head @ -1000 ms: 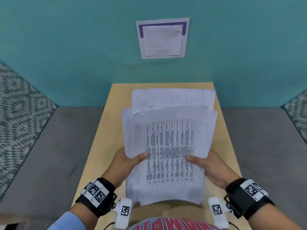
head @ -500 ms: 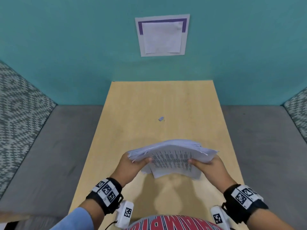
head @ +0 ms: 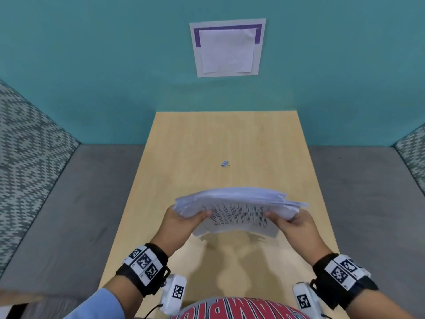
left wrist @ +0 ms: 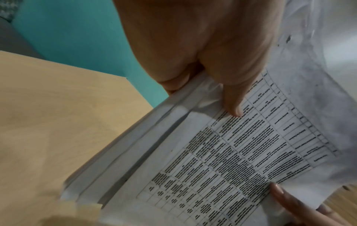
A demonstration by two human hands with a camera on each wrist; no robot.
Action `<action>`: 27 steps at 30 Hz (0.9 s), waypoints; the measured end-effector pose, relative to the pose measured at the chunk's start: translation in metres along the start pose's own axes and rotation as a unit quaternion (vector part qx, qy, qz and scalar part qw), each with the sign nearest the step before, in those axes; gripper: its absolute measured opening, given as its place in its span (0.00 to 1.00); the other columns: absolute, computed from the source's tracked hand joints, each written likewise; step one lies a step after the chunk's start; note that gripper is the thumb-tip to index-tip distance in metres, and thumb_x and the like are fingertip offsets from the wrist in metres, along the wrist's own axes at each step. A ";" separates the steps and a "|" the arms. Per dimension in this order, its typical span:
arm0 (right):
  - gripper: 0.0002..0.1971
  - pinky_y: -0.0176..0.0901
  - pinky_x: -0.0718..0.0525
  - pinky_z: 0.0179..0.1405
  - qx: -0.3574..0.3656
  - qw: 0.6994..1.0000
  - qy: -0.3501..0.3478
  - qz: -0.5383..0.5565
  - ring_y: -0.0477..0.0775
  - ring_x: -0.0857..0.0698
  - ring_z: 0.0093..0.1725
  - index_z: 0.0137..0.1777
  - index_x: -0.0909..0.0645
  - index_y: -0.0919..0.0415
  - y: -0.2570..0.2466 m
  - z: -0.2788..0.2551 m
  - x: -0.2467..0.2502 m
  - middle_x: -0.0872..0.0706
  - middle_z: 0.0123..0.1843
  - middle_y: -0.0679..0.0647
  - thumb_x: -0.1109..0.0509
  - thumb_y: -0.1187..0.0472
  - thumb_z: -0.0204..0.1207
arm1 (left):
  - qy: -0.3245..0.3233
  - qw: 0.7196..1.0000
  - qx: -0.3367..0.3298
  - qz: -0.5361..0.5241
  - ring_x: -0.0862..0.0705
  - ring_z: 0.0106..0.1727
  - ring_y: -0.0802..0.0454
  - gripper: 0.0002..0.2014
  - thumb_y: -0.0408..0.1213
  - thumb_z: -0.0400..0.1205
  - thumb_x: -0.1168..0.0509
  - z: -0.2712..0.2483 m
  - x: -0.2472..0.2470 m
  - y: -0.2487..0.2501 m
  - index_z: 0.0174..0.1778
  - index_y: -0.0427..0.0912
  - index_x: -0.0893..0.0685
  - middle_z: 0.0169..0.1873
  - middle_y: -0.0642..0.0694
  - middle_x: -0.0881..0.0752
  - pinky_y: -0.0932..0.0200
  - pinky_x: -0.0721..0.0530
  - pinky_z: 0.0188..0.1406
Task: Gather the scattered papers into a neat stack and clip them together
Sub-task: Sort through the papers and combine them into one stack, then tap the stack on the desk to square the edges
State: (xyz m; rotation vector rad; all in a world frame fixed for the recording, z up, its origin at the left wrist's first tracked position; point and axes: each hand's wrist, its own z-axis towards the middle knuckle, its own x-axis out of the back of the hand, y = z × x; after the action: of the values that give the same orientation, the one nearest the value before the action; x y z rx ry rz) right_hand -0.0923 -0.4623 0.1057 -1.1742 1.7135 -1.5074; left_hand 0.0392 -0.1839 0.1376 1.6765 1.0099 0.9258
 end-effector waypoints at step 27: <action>0.11 0.23 0.19 0.39 0.037 0.997 -0.073 -0.009 0.36 0.11 0.39 0.45 0.07 0.59 -0.011 0.007 -0.011 0.04 0.40 0.45 0.23 0.77 0.78 | -0.023 0.852 -0.312 0.420 0.11 0.54 0.64 0.17 0.49 0.78 0.20 -0.001 0.019 0.059 0.63 0.59 0.11 0.52 0.66 0.07 0.64 0.20 0.60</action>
State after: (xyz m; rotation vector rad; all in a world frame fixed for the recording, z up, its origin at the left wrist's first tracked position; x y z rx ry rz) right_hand -0.0786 -0.4561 0.1130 -1.2319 1.5416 -1.4458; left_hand 0.0579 -0.1795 0.1970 1.5190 -0.1595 1.5509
